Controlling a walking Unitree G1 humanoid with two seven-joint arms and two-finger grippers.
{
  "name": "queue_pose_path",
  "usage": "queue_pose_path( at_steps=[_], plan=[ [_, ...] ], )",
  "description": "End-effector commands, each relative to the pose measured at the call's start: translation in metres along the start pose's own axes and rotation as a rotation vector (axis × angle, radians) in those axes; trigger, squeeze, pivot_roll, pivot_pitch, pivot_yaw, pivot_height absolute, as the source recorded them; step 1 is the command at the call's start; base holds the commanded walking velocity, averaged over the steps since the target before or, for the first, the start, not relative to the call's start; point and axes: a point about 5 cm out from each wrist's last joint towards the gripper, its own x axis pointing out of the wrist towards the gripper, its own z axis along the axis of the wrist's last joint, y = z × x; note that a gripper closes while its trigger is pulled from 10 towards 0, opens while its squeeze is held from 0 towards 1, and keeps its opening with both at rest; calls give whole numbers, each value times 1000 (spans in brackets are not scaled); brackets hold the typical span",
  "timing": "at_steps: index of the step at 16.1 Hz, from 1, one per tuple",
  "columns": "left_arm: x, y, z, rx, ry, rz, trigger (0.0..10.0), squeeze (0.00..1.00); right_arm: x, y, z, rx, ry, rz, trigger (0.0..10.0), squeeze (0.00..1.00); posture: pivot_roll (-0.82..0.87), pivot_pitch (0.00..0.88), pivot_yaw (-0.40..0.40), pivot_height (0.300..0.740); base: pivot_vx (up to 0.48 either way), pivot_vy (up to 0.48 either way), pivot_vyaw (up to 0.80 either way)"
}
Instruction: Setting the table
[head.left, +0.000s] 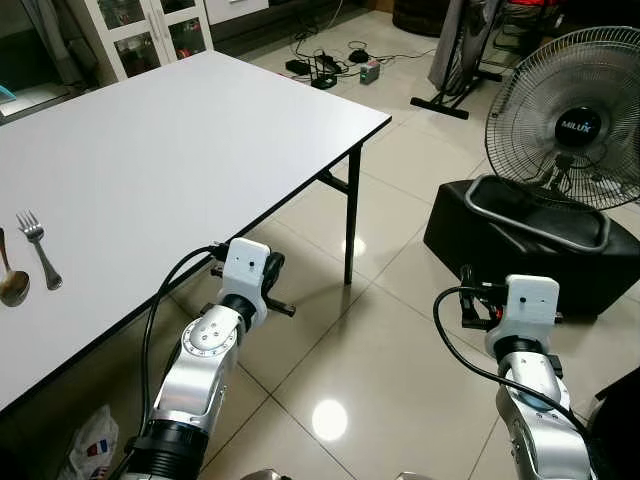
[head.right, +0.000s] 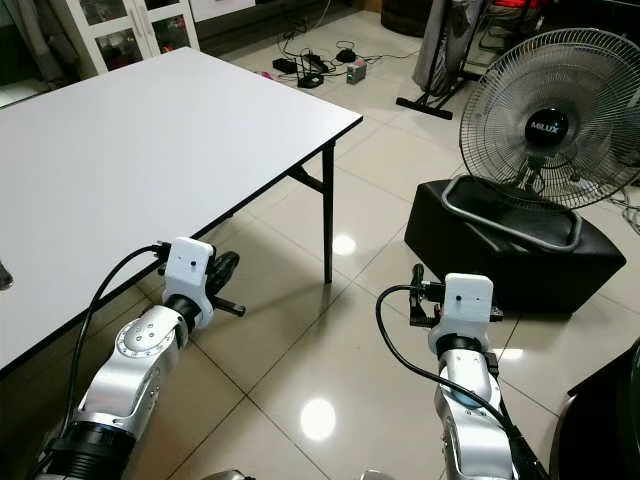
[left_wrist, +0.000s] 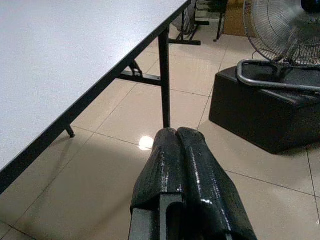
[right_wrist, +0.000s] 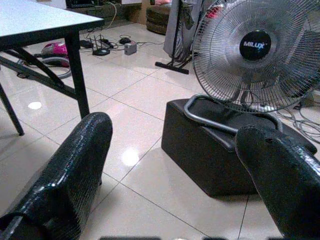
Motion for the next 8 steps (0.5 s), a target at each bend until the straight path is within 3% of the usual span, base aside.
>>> queue_pose_path(
  at_steps=[1, 3, 8],
  plan=[
    [17, 13, 1, -91, 2, 43, 10000, 0, 16, 38, -24, 98, 119, 147, 10000, 0, 23, 0, 68, 718, 0, 0, 0],
    [19, -2, 6, -69, -54, -44, 10000, 0, 22, 29, -15, 135, 79, 114, 10000, 0, 12, 0, 41, 718, 0, 0, 0],
    [25, 1, 5, -75, -68, -44, 10000, 0, 19, 18, -20, 143, 69, 94, 10000, 0, -22, 0, 45, 718, 0, 0, 0]
  ],
)
